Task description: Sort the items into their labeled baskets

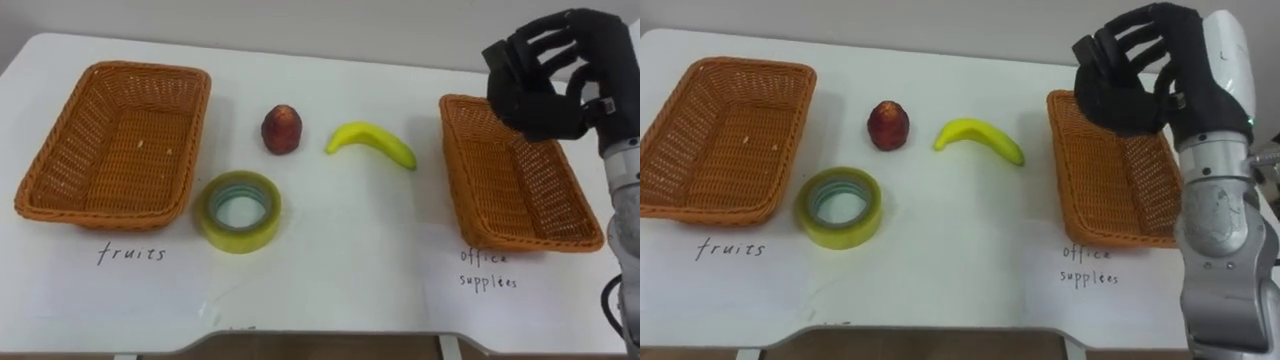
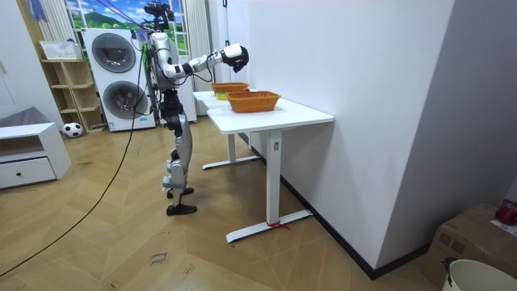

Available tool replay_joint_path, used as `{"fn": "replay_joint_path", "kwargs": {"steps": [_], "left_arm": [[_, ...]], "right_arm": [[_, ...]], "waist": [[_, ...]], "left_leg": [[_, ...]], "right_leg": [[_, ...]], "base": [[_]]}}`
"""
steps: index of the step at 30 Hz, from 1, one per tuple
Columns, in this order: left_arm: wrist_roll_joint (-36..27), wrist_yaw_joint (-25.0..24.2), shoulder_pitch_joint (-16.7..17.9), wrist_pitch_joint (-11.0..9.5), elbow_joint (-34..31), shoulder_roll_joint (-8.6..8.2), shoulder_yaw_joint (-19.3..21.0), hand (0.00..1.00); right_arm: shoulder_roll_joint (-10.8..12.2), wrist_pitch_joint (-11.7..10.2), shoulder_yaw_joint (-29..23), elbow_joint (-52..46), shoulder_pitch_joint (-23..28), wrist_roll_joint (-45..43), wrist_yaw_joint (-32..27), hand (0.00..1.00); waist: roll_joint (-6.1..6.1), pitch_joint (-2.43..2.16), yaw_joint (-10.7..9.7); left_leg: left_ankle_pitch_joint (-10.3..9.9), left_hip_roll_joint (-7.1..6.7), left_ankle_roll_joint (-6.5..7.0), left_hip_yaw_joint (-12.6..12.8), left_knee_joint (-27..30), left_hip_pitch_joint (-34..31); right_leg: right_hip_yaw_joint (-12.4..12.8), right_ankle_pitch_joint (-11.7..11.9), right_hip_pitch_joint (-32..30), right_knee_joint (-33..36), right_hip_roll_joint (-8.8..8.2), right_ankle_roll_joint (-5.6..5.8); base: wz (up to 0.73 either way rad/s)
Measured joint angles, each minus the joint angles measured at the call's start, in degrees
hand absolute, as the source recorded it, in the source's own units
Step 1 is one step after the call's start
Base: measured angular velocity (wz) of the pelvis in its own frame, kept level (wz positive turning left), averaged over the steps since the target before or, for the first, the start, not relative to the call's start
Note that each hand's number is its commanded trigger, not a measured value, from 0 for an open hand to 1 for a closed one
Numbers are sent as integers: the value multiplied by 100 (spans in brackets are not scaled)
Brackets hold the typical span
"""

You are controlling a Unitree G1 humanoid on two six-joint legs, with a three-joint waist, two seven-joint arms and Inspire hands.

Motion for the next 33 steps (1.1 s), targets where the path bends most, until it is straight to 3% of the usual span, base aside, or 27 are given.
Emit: {"fn": "replay_joint_path", "kwargs": {"steps": [12,25,33], "left_arm": [[-14,-19,3,2,-26,-97,6,0],[1,-4,-4,8,-100,-113,7,0],[1,10,15,5,-101,-104,4,0]], "right_arm": [[-17,-2,1,293,20,107,-6,100],[-2,21,44,1176,356,124,30,100],[1,5,76,1213,582,108,32,100]], "waist": [[117,-2,-1],[106,-5,53],[83,8,31]], "left_leg": [[0,5,0,-1,-9,-32],[1,-1,0,-10,-3,-45],[2,-4,0,-21,6,-18]], "right_leg": [[-8,0,-15,6,6,0],[0,0,-54,2,1,0],[-23,0,-3,0,-5,0]], "base": [[0],[0],[1]]}}
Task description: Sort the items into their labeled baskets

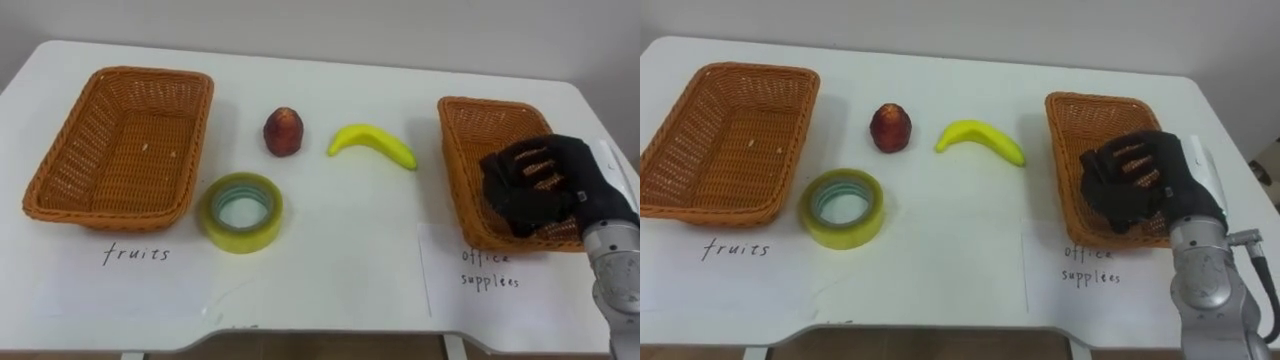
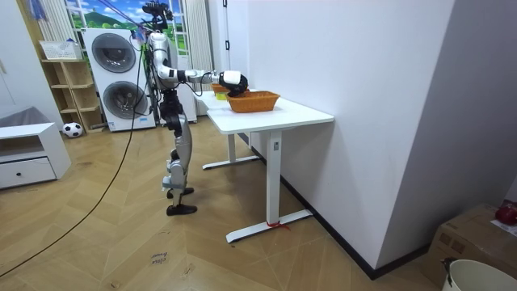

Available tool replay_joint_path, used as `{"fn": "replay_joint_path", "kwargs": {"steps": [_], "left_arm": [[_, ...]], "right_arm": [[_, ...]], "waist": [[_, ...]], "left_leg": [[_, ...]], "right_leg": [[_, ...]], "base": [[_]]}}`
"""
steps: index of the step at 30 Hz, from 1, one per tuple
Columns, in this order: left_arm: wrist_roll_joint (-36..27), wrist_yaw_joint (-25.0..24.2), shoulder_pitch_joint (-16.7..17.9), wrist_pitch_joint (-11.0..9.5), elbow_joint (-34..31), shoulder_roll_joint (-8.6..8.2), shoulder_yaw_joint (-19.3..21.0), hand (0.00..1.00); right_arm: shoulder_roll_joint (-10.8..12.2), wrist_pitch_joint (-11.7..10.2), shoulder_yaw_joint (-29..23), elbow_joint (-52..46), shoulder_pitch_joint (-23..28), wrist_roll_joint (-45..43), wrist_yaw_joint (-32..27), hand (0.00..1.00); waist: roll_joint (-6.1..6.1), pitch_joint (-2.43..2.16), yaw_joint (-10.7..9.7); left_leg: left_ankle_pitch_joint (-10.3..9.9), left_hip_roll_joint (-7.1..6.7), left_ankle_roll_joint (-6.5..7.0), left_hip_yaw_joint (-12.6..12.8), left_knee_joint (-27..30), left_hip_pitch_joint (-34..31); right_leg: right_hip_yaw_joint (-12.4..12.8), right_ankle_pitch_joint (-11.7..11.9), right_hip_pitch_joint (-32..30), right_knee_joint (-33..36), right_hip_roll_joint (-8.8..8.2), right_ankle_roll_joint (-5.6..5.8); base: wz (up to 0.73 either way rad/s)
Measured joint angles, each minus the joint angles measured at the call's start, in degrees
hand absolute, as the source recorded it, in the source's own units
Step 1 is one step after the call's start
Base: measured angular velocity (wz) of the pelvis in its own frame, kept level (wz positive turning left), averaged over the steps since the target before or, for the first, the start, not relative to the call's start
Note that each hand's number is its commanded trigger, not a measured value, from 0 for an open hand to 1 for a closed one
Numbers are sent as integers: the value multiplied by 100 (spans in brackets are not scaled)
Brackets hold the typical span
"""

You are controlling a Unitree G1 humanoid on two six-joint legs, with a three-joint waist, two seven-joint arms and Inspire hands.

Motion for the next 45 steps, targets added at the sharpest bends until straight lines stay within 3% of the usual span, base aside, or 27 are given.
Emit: {"fn": "replay_joint_path", "kwargs": {"steps": [26,38,42,45], "left_arm": [[5,0,0,0,1,-1,-24,0],[-4,-2,56,-5,-4,-19,17,0],[2,5,109,-62,13,-1,23,0],[15,5,111,-104,13,52,20,0]], "right_arm": [[0,-8,-1,7,-1,-41,25,0],[0,-52,-167,-673,-119,175,-187,0],[-19,-52,-187,-1123,-364,166,-271,0],[-128,-63,-214,-1281,-628,179,-397,0]], "waist": [[11,9,-1],[12,-10,-4],[-8,-11,-46],[-75,-38,-51]], "left_leg": [[0,0,0,8,-9,5],[0,2,0,35,-21,-1],[1,8,0,83,-36,12],[1,9,0,84,-31,19]], "right_leg": [[9,0,-2,5,1,0],[46,0,-30,5,8,0],[81,0,-23,18,13,0],[79,0,-12,18,13,0]], "base": [[0],[-1],[-6],[0]]}}
